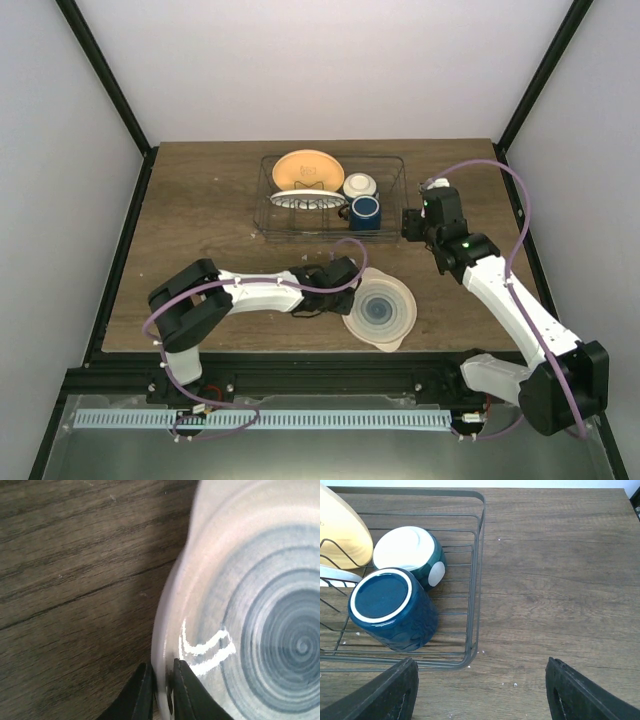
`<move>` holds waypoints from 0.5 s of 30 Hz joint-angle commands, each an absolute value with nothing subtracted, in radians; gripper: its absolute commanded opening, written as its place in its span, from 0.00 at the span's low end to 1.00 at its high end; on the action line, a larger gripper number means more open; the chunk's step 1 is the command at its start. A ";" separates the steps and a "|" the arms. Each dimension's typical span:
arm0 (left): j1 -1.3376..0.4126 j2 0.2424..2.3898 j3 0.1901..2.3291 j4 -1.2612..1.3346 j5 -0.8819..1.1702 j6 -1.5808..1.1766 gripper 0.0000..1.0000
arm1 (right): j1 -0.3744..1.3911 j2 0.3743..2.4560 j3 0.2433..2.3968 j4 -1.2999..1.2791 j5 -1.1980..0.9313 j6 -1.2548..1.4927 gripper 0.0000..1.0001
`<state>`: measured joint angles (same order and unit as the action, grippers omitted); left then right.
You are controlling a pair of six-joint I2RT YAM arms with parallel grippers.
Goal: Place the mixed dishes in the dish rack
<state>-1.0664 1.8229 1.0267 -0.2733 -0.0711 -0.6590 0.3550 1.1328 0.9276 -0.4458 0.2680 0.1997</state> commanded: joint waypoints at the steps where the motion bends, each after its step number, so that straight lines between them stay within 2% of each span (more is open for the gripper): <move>1: -1.071 1.890 0.986 -0.334 -0.022 -0.646 0.05 | 0.336 1.112 0.917 -0.457 0.259 0.200 0.71; 2: -1.071 1.890 0.982 -0.320 -0.009 -0.647 0.01 | 0.334 1.114 0.917 -0.456 0.255 0.199 0.71; 3: -1.069 1.889 0.973 -0.304 0.006 -0.648 0.00 | 0.333 1.116 0.915 -0.456 0.251 0.198 0.71; 15: -1.021 1.767 0.835 -0.131 0.146 -0.678 0.00 | 0.290 1.127 0.893 -0.434 0.169 0.196 0.71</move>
